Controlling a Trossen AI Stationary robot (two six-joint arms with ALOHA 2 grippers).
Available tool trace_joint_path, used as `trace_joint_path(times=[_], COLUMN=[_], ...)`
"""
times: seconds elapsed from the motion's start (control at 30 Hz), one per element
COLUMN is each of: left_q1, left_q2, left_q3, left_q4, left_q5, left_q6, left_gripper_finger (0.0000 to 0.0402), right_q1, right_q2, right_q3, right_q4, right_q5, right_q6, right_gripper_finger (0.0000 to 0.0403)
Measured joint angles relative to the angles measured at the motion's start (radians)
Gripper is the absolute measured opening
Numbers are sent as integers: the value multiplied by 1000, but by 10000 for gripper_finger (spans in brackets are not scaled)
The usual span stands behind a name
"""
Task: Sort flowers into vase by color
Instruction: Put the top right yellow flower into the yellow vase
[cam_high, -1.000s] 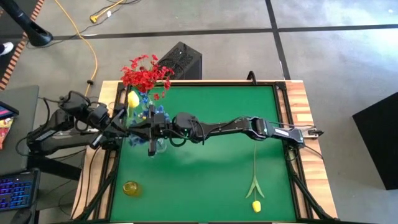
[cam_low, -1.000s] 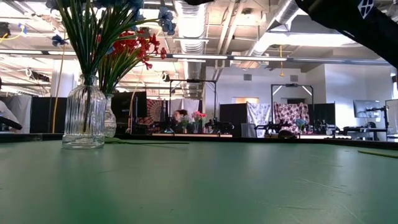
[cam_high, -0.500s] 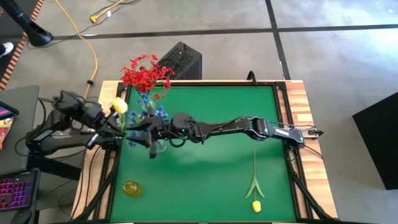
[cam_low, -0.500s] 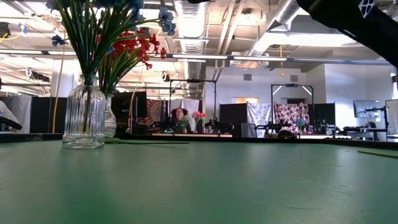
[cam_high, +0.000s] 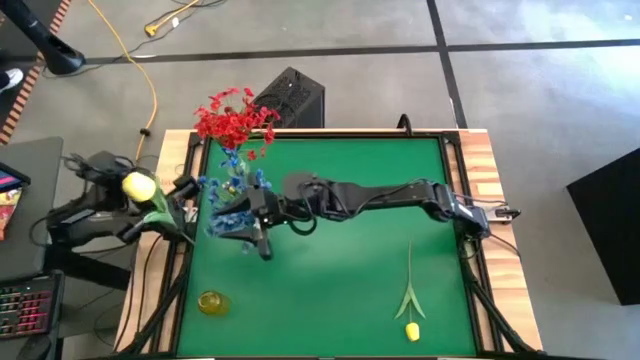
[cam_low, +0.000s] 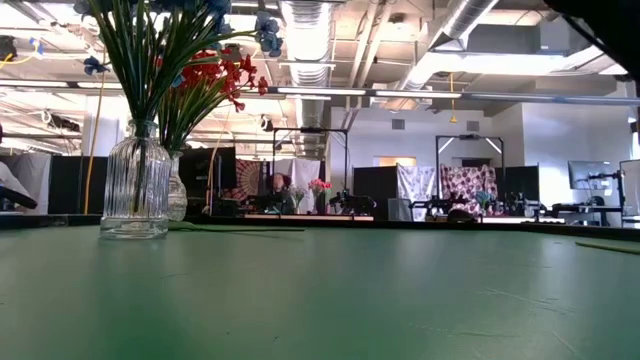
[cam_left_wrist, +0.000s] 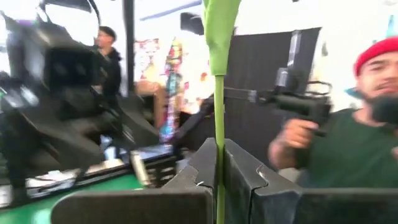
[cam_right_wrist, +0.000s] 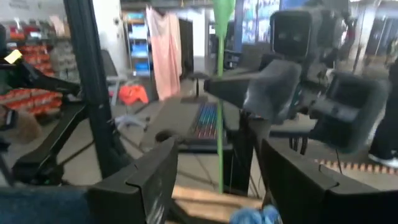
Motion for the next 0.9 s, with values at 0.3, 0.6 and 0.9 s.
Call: trace_joint_path(times=[0.3, 0.6, 0.9], left_q1=[-279, -597, -855], left_q2=[-72, -73, -20], left_q3=[-286, -398, -399], left_q4=[503, 489, 308], left_q5=[-87, -225, -434], left_q6=[-226, -71, 179], left_gripper_finger=[0, 0, 0], right_q1=[3, -7, -11], right_q2=[-91, -98, -97], right_q3=[0, 0, 0], right_q4=[-227, -272, -302], right_q5=[1, 5, 5], right_q6=[-3, -9, -19], right_gripper_finger=[258, 258, 258])
